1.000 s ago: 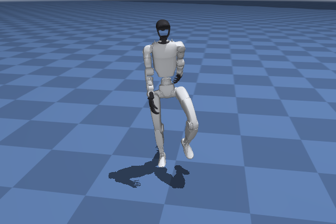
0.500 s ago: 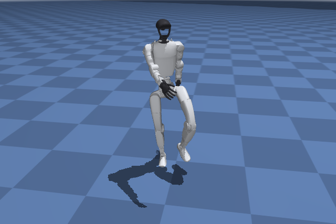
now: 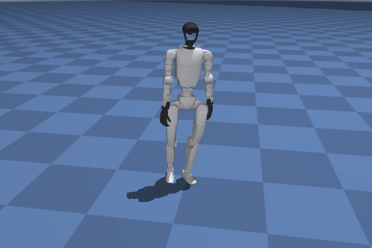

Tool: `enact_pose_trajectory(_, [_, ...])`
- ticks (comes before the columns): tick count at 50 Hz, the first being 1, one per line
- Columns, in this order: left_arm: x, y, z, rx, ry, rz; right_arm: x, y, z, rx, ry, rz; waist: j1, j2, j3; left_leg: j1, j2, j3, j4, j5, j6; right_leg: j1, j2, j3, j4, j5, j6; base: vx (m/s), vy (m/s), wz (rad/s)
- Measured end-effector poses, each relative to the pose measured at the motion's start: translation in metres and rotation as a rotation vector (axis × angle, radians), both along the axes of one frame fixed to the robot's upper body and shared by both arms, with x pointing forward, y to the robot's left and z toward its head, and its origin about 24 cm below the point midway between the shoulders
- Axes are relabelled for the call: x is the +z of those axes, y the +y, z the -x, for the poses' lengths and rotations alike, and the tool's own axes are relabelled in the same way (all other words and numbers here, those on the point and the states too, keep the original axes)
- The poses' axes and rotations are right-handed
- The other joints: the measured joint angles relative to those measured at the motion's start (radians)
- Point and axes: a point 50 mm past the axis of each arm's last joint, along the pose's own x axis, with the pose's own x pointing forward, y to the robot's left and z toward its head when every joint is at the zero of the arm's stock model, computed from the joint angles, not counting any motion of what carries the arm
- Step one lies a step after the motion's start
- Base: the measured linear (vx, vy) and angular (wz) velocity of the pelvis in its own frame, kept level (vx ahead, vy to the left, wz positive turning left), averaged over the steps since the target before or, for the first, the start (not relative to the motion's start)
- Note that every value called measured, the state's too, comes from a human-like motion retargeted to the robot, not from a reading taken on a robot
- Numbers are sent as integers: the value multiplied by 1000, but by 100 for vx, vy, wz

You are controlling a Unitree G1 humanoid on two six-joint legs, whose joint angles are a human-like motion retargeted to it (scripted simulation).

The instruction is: In place motions

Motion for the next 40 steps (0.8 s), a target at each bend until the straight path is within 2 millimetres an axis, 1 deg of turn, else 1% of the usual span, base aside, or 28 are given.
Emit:
enact_pose_trajectory(2, [-3,-11,-33,-46,-101,55,-4,-14,40,-80,103,28,-14,28,25,-5,30,-34,28,-6,10,-59,-9,-24,173,92,8,3,24,8])
enact_pose_trajectory(3, [-4,-18,-55,-65,-174,102,-4,-19,58,-115,143,34,2,48,45,-3,57,-17,37,-11,11,-131,-17,12,320,164,26,-5,21,-47])
enact_pose_trajectory(5, [2,-37,-108,-80,-363,197,-3,-29,97,-165,216,62,-28,89,113,24,107,-11,46,-11,10,-273,32,102,600,250,23,-10,21,-21])
enact_pose_trajectory(6, [11,-48,-143,-80,-481,246,0,-36,119,-185,275,85,-41,102,145,35,122,-1,49,-10,9,-341,41,109,730,239,24,-12,27,-2])
enact_pose_trajectory(7, [24,-58,-179,-78,-600,294,5,-44,141,-202,343,106,-65,115,172,42,132,4,50,-8,9,-418,37,102,860,222,22,-13,33,14])
enact_pose_trajectory(8, [42,-63,-218,-71,-723,336,11,-52,164,-218,431,123,-110,125,190,37,135,-5,49,-5,13,-513,7,68,994,196,11,-12,32,65])
enact_pose_trajectory(9, [63,-66,-252,-63,-840,371,19,-58,189,-231,535,135,-167,138,213,34,151,-18,53,-1,12,-604,9,50,1102,176,13,-11,27,109])
enact_pose_trajectory(11, [115,-65,-313,-60,-1071,425,41,-67,238,-266,767,143,-294,165,269,27,200,-55,72,3,4,-783,48,22,1264,143,26,-7,18,139])
enact_pose_trajectory(12, [144,-63,-338,-70,-1184,447,53,-71,261,-292,884,136,-354,177,300,23,227,-73,87,1,1,-869,60,-2,1322,128,22,-4,12,151])
enact_pose_trajectory(13, [175,-59,-360,-90,-1292,466,66,-73,280,-329,995,117,-407,188,332,18,254,-89,105,-5,-1,-950,53,-38,1363,115,4,-1,7,138])
enact_pose_trajectory(15, [233,-52,-392,-122,-1482,483,92,-73,314,-423,1175,82,-482,201,376,1,303,-95,148,-24,-7,-1103,47,-92,1401,97,-42,5,3,99])
enact_pose_trajectory(17, [274,-49,-409,-124,-1612,488,112,-68,339,-547,1270,104,-513,203,395,-16,336,-87,199,-46,-9,-1217,63,-119,1381,97,-86,15,-1,38])
enact_pose_trajectory(18, [291,-50,-414,-128,-1658,505,119,-63,348,-618,1286,125,-516,202,405,-19,348,-80,225,-56,-7,-1250,66,-131,1361,100,-107,15,-2,14])
enact_pose_trajectory(20, [316,-57,-421,-157,-1719,565,121,-50,355,-758,1256,163,-513,193,424,-24,362,-75,274,-68,-2,-1277,65,-147,1318,105,-136,5,-2,3])
enact_pose_trajectory(22, [323,-64,-423,-183,-1711,622,109,-39,349,-869,1157,164,-496,179,430,-20,359,-75,305,-67,1,-1252,77,-138,1275,112,-131,1,0,-14])
enact_pose_trajectory(23, [323,-67,-423,-188,-1700,640,101,-35,341,-913,1096,148,-484,174,427,-20,354,-74,314,-69,3,-1231,85,-131,1259,116,-121,2,1,-36])
enact_pose_trajectory(24, [318,-69,-422,-187,-1684,651,93,-31,334,-943,1048,123,-476,175,415,-20,350,-71,310,-69,6,-1203,87,-126,1243,119,-107,2,2,-39])
enact_pose_trajectory(25, [311,-71,-420,-182,-1667,657,86,-27,327,-966,1005,93,-468,179,397,-20,346,-67,299,-70,9,-1171,88,-122,1229,121,-91,4,4,-42])
enact_pose_trajectory(27, [294,-70,-414,-158,-1637,646,67,-22,302,-969,901,7,-449,193,361,-24,333,-58,277,-83,18,-1090,91,-106,1201,130,-48,7,5,-53])
enact_pose_trajectory(30, [254,-66,-400,-109,-1561,600,38,-19,253,-880,748,-124,-415,215,305,-33,309,-40,242,-94,31,-927,90,-72,1134,159,11,8,7,-64])
enact_pose_trajectory(32, [220,-63,-385,-89,-1467,567,22,-29,206,-741,673,-166,-386,204,296,-4,279,-1,211,-95,34,-781,87,-23,1058,195,37,4,6,-80])
enact_pose_trajectory(33, [197,-63,-373,-78,-1381,573,18,-32,189,-676,643,-153,-371,208,278,4,270,13,190,-91,32,-707,79,-10,1001,215,37,5,4,-82])
enact_pose_trajectory(35, [150,-66,-341,-49,-1178,599,11,-41,156,-538,586,-95,-339,214,239,23,244,46,147,-86,27,-555,63,8,861,251,15,12,4,-83])
enact_pose_trajectory(37, [103,-69,-299,-24,-962,612,8,-51,131,-431,522,-17,-305,215,186,28,215,69,112,-82,22,-414,60,33,690,284,3,14,0,-69])
enact_pose_trajectory(38, [83,-69,-275,-17,-865,607,7,-55,120,-390,488,20,-287,213,158,28,199,75,96,-80,18,-347,68,60,593,299,14,13,-6,-48])
enact_pose_trajectory(40, [51,-67,-229,-8,-695,577,7,-60,102,-336,424,76,-253,199,99,20,156,77,70,-77,14,-215,80,119,377,312,41,13,-10,-25])
